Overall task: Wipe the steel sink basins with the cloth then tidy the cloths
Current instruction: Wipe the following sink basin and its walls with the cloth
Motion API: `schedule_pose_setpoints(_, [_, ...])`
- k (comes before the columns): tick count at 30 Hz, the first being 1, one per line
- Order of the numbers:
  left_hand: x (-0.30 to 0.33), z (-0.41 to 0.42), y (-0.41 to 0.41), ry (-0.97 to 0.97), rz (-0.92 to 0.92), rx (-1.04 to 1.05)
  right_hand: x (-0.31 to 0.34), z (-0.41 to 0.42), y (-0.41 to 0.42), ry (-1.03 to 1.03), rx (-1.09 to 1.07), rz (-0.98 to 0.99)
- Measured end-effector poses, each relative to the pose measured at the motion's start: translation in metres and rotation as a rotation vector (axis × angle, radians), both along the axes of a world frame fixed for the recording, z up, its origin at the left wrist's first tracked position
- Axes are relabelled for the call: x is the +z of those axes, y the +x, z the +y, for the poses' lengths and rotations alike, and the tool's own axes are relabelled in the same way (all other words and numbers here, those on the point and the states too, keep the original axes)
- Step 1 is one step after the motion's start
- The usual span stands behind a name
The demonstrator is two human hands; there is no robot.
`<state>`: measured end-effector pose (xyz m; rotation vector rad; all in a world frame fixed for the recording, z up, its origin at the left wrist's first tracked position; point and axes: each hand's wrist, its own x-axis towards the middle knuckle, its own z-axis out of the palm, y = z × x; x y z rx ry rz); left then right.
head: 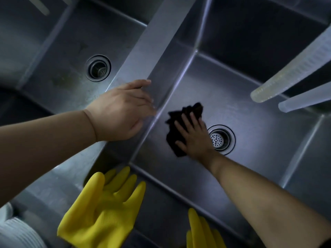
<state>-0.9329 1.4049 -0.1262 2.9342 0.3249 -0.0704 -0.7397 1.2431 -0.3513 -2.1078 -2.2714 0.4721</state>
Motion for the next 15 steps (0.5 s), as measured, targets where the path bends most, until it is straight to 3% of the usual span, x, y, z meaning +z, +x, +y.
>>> schedule_pose_setpoints(4, [0.000, -0.001, 0.001, 0.017, 0.011, -0.023, 0.006, 0.032, 0.054, -0.074, -0.277, -0.036])
schedule_pose_setpoints(8, [0.000, -0.001, 0.000, 0.027, 0.015, -0.027, 0.014, 0.014, 0.109, -0.142, -0.475, -0.097])
schedule_pose_setpoints(15, [-0.001, -0.001, 0.001, 0.032, -0.013, -0.017, 0.017, -0.100, 0.110, -0.162, -0.546, -0.118])
